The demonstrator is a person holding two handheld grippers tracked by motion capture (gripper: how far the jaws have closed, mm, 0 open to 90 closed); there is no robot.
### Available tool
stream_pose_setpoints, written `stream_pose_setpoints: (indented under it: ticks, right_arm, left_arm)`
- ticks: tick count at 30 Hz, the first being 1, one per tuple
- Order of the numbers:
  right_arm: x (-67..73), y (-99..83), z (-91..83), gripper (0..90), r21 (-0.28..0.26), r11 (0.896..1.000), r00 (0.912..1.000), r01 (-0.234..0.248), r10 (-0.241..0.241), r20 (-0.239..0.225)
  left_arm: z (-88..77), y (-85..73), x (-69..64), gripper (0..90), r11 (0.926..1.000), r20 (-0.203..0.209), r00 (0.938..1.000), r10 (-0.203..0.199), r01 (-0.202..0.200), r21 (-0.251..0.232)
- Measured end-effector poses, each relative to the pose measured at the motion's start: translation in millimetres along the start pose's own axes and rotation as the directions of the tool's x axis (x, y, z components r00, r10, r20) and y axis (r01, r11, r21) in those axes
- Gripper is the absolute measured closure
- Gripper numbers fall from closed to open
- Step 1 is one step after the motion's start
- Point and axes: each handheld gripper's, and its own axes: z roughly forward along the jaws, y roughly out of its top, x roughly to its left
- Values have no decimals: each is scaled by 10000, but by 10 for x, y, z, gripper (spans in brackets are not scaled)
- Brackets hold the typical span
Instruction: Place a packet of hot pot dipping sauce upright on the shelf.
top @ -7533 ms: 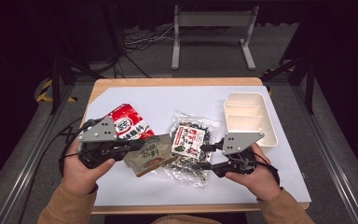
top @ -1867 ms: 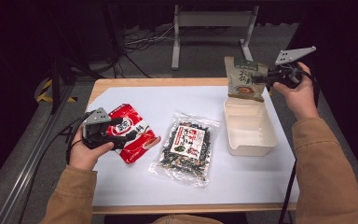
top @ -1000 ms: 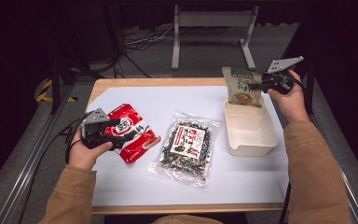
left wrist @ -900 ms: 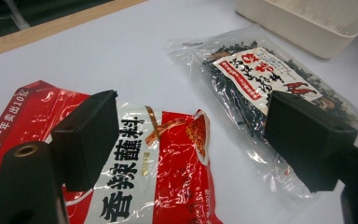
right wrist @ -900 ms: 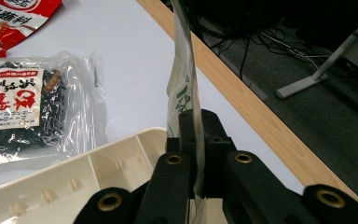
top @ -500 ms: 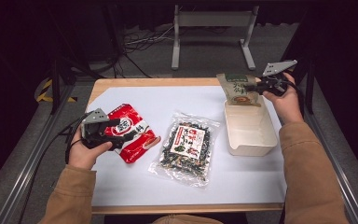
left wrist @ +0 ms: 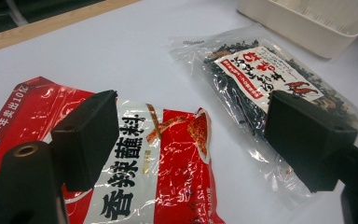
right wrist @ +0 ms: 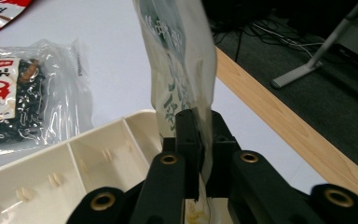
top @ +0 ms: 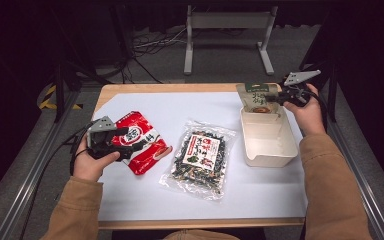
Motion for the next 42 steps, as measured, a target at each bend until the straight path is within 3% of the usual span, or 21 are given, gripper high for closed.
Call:
stream_pose_setpoints:
  ticks: [12,21,26,28,31,35,39,42]
  right_arm:
    - [47,-66,-58,865,420,9989,9961,-210,173,871]
    - [63,-83,-88,862,652,9972,9919,-369,286,1239]
    - [89,-32,-155,808,1291,9901,9833,-546,308,1793]
    - [76,-28,-225,895,1407,9884,9805,-581,301,1940]
    - [59,-63,-270,900,1453,9867,9859,-727,490,1601]
    - [74,-84,-286,899,1545,9847,9840,-805,538,1696]
    - [101,-89,-302,773,1361,9833,9759,-1206,923,1978]
    - [131,-78,-335,714,1194,9852,9730,-1231,961,2100]
  left_arm:
    - [-27,-2,9,195,10000,56,10000,18,-18,-14]
    - [-45,-9,23,195,10000,16,10000,27,-27,-69]
    - [-40,-10,25,194,10000,30,10000,-22,22,-43]
    - [-28,-5,24,194,10000,42,10000,49,-49,-15]
    - [-12,0,17,194,10000,105,9999,66,-66,45]
    - [8,-2,18,194,10000,91,9999,49,-50,62]
    - [-4,-8,42,190,10000,36,10000,34,-34,46]
    - [-27,-13,58,190,10000,-44,10000,-4,4,42]
